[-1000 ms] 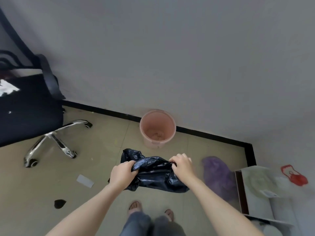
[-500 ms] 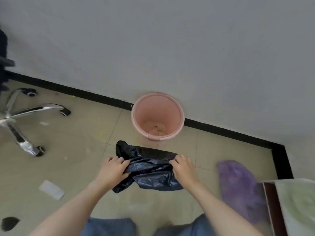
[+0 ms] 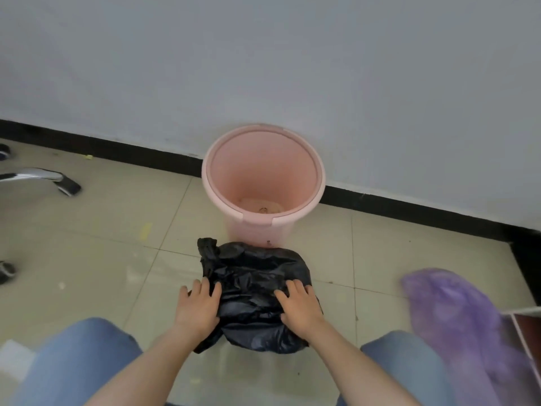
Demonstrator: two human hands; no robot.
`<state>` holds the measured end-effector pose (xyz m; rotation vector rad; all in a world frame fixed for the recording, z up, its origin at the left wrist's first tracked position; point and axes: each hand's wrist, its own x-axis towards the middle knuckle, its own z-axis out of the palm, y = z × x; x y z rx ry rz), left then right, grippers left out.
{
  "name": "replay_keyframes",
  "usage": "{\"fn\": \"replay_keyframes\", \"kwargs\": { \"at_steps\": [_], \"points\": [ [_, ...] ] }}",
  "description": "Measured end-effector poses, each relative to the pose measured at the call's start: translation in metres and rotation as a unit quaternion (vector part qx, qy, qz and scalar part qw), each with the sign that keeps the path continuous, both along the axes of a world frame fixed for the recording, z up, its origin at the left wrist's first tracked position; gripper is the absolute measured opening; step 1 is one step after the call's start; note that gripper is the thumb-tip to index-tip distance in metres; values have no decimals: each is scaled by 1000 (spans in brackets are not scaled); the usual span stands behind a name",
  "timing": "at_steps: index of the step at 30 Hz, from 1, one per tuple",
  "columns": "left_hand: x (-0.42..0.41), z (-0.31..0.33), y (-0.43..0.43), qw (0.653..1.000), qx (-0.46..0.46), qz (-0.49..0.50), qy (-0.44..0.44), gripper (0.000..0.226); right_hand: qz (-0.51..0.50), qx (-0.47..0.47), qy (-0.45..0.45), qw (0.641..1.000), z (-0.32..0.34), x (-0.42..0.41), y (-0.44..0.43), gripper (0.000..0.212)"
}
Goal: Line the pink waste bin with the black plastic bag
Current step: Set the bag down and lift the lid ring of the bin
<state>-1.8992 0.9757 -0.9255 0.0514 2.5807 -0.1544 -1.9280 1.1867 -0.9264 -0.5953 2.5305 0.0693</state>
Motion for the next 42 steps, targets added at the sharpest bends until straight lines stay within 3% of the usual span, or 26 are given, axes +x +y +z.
{"fn": "replay_keyframes", "kwargs": {
  "at_steps": [4,7,12,14,17,19,21,25,30,37,42],
  "points": [
    [-1,1,5,999,12,9,-28,73,-2,-3,-36,999,4,-6,0,53],
    [-7,-2,2,998,3,15,-53,73,-12,-34,-9,999,9,-13,-3,49],
    [-12,9,6,995,47,13,-88,72,-48,-159,45,985,32,-19,-8,45],
    [-21,24,9,996,87,17,-30,72,-73,-233,121,962,53,-32,-11,44],
    [-38,50,9,976,140,50,161,69,-88,-271,188,940,84,-63,-14,40],
    [-55,63,7,964,135,40,225,58,-81,-256,198,943,96,-84,-18,46],
    [-70,74,7,965,104,42,239,67,-71,-208,166,961,98,-100,-24,50],
    [-86,75,4,973,142,58,174,72,-77,-129,92,984,90,-110,-40,50],
    [-88,77,3,975,147,56,154,75,-103,-140,142,974,86,-102,-47,43],
    [-84,86,-9,977,134,-29,163,66,-102,-124,130,979,91,-96,-46,36],
    [-75,81,-7,972,173,-10,160,70,-84,-99,125,984,98,-90,-47,34]
  ]
}}
